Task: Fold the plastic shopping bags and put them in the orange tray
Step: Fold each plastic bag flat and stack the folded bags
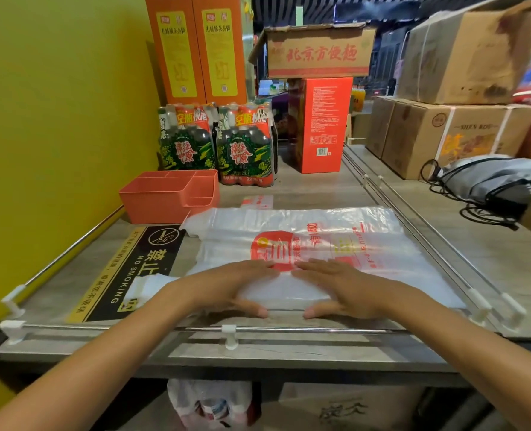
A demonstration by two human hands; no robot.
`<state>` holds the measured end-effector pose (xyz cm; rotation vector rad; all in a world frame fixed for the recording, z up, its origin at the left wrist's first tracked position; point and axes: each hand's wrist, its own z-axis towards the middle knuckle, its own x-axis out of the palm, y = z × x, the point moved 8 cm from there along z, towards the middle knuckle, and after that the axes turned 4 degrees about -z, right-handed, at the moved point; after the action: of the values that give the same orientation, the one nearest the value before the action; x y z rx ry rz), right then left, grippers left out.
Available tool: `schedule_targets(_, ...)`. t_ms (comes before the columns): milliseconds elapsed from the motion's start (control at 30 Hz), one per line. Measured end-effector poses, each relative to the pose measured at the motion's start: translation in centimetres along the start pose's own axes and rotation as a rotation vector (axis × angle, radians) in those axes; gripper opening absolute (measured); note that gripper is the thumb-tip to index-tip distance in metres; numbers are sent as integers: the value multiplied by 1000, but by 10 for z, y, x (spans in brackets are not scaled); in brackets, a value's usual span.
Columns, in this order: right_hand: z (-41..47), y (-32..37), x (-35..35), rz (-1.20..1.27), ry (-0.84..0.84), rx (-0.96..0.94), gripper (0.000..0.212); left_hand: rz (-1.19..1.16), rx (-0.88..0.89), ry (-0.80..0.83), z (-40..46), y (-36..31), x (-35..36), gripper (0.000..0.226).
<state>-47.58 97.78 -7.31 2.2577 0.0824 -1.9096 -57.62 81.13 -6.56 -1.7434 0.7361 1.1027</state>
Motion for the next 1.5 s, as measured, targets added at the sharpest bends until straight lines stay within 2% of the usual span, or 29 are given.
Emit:
schedule_targets(67, 3, -3, -1, 13, 9, 24, 88, 14, -4, -11, 2, 2, -2, 88)
schedule_targets(167, -2, -3, -6, 58, -43, 12, 90, 1, 25, -39, -2, -2, -6, 80)
schedule_targets(267, -11, -3, -16, 158, -106, -9, 76, -59, 57, -66, -8, -3, -7, 67)
schedule_targets(400, -16, -4, -26, 208, -175, -6, 53, -122, 80, -211, -13, -1, -17, 44)
schedule_targets(567, -25, -5, -40, 155, -329, 55, 41, -107, 126, -361, -24, -9, -30, 31)
schedule_targets(667, -28, -6, -41, 101, -349, 77, 28, -13, 160, -421, -29, -13, -36, 35)
schedule_targets(800, -30, -10, -33, -44, -315, 104, 35, 39, 94, -400, -31, 1, -34, 38)
schedule_targets(900, -34, -16, -38, -105, -388, 134, 40, 114, -6, -317, -28, 15, -25, 43)
schedule_targets(967, -37, -19, -42, -65, -408, 152, 40, 118, -18, -309, -26, 14, -25, 42)
schedule_targets(1133, -42, -15, -40, -54, -324, 181, 35, 149, 57, -347, -26, 3, -33, 36)
schedule_targets(1300, -56, -23, -48, -49, -348, 183, 30, 89, 72, -345, -37, 8, -41, 30)
schedule_targets(1433, -67, -44, -66, 17, -365, 209, 26, 91, 13, -358, -42, 30, -66, 29)
schedule_targets(1500, -66, -57, -74, 81, -377, 226, 27, 18, -62, -343, -38, 45, -81, 29)
